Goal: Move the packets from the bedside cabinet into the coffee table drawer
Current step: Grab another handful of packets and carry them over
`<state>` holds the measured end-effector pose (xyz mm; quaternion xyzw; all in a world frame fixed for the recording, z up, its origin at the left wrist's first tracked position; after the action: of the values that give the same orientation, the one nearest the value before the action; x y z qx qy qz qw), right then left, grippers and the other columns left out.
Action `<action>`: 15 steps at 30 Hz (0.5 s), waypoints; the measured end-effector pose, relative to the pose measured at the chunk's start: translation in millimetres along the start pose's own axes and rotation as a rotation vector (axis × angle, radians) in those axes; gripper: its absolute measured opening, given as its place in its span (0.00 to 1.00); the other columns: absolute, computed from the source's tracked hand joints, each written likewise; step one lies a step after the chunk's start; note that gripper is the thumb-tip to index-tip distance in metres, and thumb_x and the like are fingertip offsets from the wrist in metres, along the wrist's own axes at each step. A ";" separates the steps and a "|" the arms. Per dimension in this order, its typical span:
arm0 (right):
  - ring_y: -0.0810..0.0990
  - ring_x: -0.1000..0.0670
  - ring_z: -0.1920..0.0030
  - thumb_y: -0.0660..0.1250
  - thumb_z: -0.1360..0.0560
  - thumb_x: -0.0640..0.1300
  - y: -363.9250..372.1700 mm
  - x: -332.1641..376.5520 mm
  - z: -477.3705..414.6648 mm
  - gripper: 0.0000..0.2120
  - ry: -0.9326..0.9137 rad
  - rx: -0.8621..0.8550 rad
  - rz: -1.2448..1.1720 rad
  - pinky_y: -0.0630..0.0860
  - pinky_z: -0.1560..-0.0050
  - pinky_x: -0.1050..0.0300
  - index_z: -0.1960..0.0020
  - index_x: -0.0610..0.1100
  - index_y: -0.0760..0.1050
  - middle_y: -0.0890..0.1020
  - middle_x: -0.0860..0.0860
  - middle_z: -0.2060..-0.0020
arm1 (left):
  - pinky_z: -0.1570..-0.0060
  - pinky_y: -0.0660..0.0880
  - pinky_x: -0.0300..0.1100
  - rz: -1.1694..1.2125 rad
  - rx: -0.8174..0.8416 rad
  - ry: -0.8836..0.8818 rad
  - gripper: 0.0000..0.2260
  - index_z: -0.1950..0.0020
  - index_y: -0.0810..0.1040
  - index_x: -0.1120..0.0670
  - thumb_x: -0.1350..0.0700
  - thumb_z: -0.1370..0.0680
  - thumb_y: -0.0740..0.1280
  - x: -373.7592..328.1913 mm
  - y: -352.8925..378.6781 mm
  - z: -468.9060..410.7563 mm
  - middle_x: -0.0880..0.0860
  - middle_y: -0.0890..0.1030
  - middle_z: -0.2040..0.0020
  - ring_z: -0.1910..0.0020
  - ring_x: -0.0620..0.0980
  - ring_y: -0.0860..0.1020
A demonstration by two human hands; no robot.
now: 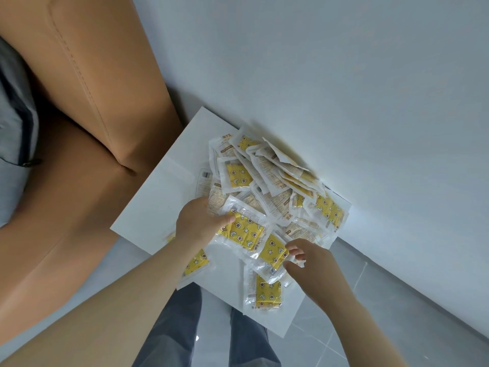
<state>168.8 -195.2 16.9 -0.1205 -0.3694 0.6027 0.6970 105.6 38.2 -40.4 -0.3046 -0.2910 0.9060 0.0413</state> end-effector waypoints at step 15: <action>0.77 0.53 0.42 0.69 0.26 0.46 16.0 3.2 -9.9 0.17 -0.001 -0.001 0.029 0.73 0.42 0.58 0.38 0.52 0.74 0.79 0.55 0.42 | 0.55 0.76 0.39 0.178 0.064 -0.011 0.11 0.43 0.78 0.52 0.52 0.25 0.70 38.0 -43.0 25.5 0.49 0.83 0.50 0.51 0.49 0.80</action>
<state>163.4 -185.5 1.4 -0.1257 -0.3683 0.6127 0.6878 55.7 70.5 -20.3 -0.3227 -0.2340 0.9166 -0.0313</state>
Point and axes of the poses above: each hand's wrist, its own z-axis away from the middle knuckle, its own y-axis out of the palm, x = y × z, the point moved 4 cm from there along -z, towards the middle knuckle
